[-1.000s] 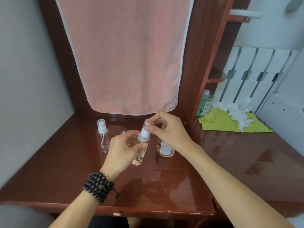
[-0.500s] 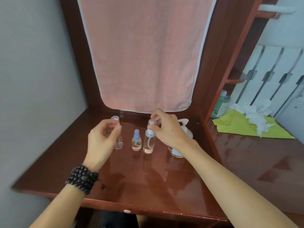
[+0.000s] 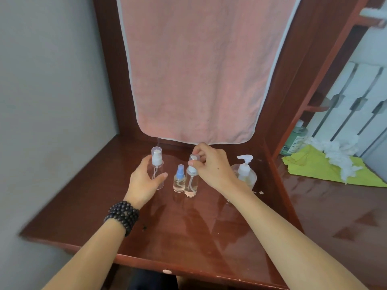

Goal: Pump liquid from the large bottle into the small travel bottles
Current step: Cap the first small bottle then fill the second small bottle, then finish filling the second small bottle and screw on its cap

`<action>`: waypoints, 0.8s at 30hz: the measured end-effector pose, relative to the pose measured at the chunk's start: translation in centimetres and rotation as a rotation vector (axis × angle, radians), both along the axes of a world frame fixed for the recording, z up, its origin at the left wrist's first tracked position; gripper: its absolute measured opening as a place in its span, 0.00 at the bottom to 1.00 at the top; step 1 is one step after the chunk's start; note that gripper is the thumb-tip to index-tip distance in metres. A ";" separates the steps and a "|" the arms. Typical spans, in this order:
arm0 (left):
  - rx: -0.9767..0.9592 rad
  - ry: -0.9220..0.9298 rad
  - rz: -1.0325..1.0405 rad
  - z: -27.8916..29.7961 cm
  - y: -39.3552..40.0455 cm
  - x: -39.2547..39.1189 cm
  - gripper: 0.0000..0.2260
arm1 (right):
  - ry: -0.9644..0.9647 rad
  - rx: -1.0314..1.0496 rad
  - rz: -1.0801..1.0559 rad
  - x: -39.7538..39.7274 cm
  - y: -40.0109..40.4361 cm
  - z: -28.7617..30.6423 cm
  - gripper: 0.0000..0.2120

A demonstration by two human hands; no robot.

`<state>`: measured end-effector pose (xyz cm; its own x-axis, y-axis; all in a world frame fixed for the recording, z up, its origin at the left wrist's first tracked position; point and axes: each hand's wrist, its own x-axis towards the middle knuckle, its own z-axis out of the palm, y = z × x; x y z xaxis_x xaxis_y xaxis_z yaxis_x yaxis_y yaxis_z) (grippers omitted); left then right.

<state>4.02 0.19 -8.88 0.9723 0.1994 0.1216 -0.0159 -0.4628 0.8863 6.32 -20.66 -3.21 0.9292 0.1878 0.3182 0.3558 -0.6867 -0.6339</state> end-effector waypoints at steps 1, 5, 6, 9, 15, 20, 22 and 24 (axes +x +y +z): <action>0.009 -0.004 0.015 -0.1 -0.1 0.2 0.22 | 0.000 0.005 -0.005 0.1 0.1 0.0 0.06; -0.035 -0.026 0.067 0.2 0.7 0.0 0.13 | 0.011 0.042 -0.019 0.6 0.7 0.0 0.06; -0.041 -0.036 0.075 0.3 1.2 -0.1 0.13 | 0.012 0.048 -0.018 0.7 1.0 0.1 0.06; -0.055 -0.070 0.092 0.9 2.2 -0.6 0.15 | 0.018 0.084 -0.005 1.0 2.1 0.1 0.06; -0.103 -0.145 0.096 2.7 2.4 -2.2 0.16 | 0.022 0.088 0.043 1.2 3.3 -0.1 0.07; -0.136 -0.248 -0.027 4.4 0.8 -3.4 0.17 | -0.045 0.059 0.066 0.5 1.6 1.3 0.09; -0.137 -0.275 -0.110 5.0 -0.6 -3.8 0.17 | -0.139 0.153 0.054 -0.6 0.2 2.5 0.08; -0.090 -0.278 -0.193 5.2 -2.7 -4.0 0.16 | -0.121 0.246 0.060 -1.9 -1.5 3.8 0.14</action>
<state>-0.03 -2.48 -3.64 0.9252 0.0370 0.3777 -0.3424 -0.3476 0.8729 4.42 -22.14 0.64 0.8711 0.1453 0.4692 0.4749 -0.4930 -0.7290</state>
